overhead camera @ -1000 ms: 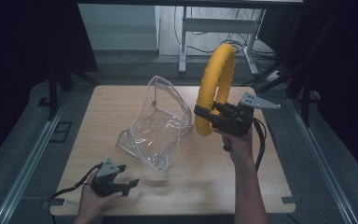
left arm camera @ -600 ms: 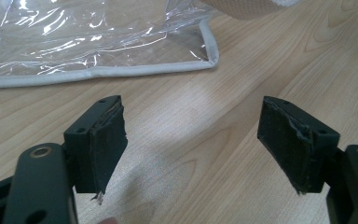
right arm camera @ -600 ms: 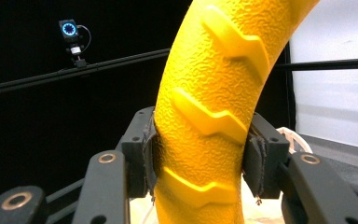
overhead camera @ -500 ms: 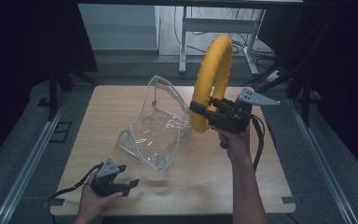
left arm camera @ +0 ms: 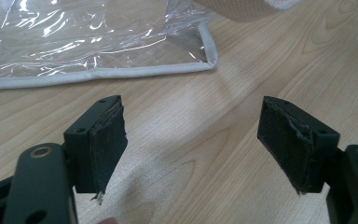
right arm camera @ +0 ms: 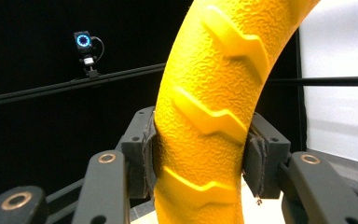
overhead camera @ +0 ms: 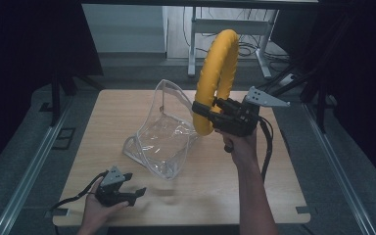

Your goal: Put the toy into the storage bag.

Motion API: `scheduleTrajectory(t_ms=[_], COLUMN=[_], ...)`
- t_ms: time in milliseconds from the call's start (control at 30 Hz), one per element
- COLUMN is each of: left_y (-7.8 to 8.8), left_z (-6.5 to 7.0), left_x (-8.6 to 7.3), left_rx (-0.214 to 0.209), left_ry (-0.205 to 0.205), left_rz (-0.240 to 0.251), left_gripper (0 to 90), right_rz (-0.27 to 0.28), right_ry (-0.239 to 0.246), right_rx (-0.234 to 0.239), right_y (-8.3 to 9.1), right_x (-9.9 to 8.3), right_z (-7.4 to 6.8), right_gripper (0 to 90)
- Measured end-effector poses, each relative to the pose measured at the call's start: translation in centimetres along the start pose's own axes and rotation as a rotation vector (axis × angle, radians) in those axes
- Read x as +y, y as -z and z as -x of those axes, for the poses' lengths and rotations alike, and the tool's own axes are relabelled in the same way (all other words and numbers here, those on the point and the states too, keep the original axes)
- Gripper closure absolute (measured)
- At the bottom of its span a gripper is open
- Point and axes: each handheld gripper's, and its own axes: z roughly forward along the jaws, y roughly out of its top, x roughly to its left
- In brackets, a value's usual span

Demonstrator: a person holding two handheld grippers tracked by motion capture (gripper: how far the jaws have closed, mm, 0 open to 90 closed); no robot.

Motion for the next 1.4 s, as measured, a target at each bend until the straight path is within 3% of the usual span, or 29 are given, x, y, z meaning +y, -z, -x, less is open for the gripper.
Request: scheduleTrajectory(t_ms=[500,1400], left_y=[0.0,0.1], left_z=[0.0,0.0], left_x=[0.0,0.0], left_rx=[0.003,0.000], left_ry=[-0.002,0.000], left_rz=[-0.002,0.004], left_gripper=[23.3,23.3], right_rz=[0.007,0.019], right_ry=[0.017,0.034], right_rx=[0.079,0.151], right_y=[-2.2,-4.5], right_x=[0.5,0.5], right_z=[-1.4,-3.1], right_gripper=[51.2,51.1])
